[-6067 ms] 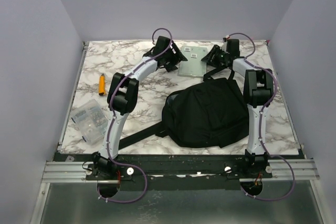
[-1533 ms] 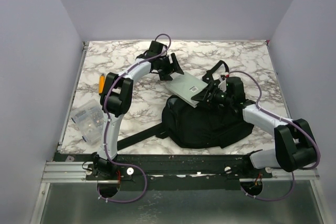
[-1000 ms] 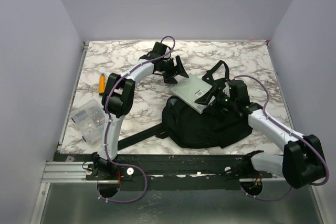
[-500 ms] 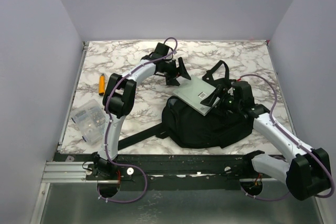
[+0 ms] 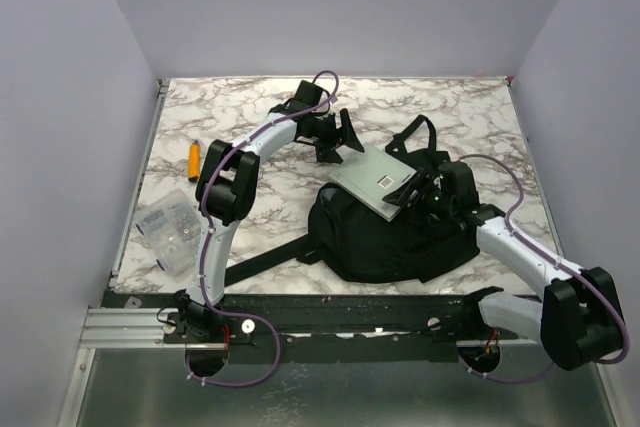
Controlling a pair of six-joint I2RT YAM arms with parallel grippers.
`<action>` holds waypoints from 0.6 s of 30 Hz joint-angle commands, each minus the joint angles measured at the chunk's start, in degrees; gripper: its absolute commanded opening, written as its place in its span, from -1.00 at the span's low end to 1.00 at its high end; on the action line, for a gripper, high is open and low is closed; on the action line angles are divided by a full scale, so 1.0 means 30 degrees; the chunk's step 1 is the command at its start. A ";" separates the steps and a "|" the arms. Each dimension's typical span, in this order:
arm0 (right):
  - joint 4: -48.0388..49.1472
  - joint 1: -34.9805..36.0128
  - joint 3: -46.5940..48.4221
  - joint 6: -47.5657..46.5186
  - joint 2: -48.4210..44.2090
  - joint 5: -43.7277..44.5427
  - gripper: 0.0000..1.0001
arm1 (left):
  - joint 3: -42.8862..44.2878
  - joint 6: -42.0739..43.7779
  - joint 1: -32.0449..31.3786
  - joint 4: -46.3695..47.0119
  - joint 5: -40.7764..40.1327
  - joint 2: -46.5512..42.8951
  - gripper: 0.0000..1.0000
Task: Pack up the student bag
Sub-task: Pick up the book from the center of the board.
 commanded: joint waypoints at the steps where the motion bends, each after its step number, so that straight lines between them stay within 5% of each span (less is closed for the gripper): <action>1: 0.3366 -0.0162 -0.0751 0.2237 0.0698 -0.0514 0.41 | 0.0472 0.0033 -0.0305 -0.0527 0.1408 -0.0243 0.60; 10: 0.8589 -0.0244 -0.3041 0.5150 0.1136 0.1435 -0.28 | -0.0203 0.0242 -0.0305 -0.0527 0.1328 -0.0977 0.61; 15: 0.8295 -0.0228 -0.2268 0.3835 0.0887 0.1384 -0.97 | -0.1026 0.1541 -0.0067 -0.0913 0.0225 -0.2988 0.66; 18: 0.6935 -0.0259 -0.0873 0.2391 0.0028 0.0887 -0.99 | -0.1348 0.2827 0.0362 -0.2107 -0.1407 -0.5293 0.70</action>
